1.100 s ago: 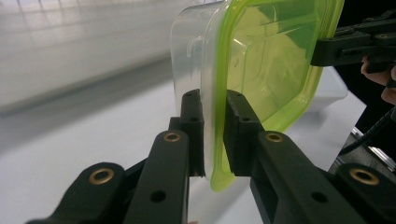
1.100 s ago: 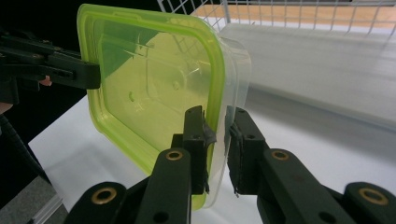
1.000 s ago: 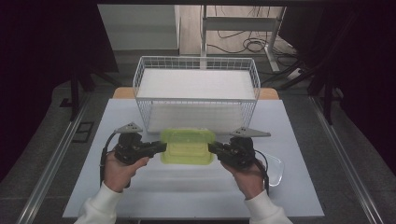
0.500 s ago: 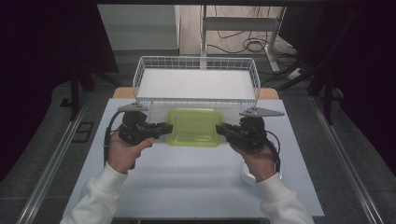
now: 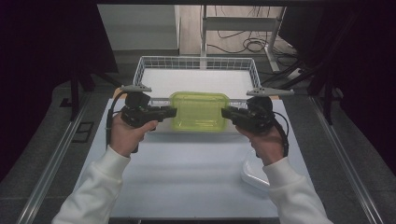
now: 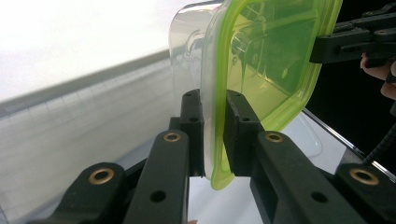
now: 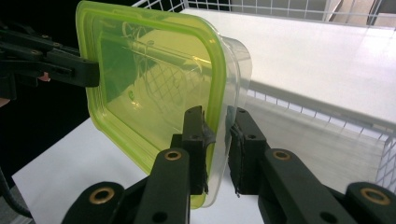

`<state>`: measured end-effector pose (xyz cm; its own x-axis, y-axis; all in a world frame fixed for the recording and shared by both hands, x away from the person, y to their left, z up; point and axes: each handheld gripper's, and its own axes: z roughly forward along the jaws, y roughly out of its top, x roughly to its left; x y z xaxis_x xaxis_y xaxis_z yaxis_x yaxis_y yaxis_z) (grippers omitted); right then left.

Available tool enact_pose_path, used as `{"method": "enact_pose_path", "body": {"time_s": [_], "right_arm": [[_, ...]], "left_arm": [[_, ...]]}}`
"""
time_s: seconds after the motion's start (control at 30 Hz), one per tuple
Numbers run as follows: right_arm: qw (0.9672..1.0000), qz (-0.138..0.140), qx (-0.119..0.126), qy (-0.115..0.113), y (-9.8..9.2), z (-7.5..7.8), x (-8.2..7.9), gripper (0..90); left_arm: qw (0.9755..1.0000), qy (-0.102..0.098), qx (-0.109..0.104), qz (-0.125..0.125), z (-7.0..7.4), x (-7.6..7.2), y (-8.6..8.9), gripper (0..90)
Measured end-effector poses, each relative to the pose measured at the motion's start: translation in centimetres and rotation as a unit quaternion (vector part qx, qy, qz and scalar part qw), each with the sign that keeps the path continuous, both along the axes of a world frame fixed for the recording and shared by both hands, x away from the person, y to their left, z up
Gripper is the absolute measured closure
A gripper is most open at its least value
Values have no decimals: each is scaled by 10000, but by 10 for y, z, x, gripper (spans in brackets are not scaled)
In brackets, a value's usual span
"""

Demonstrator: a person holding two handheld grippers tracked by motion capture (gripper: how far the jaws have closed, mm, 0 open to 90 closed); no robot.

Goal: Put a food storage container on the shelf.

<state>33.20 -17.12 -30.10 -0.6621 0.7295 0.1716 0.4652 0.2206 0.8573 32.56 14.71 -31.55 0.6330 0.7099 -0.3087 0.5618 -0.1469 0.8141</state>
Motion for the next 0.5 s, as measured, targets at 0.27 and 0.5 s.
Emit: {"method": "enact_pose_path", "body": {"time_s": [0.27,0.5], "right_arm": [[9999,45,113,89,4,4,30,770],[9996,46,194,208,3,3,57,774]], "left_arm": [[9999,122,8,75,6,26,5,797],[9996,271,-74,48,6,53,5,797]]}}
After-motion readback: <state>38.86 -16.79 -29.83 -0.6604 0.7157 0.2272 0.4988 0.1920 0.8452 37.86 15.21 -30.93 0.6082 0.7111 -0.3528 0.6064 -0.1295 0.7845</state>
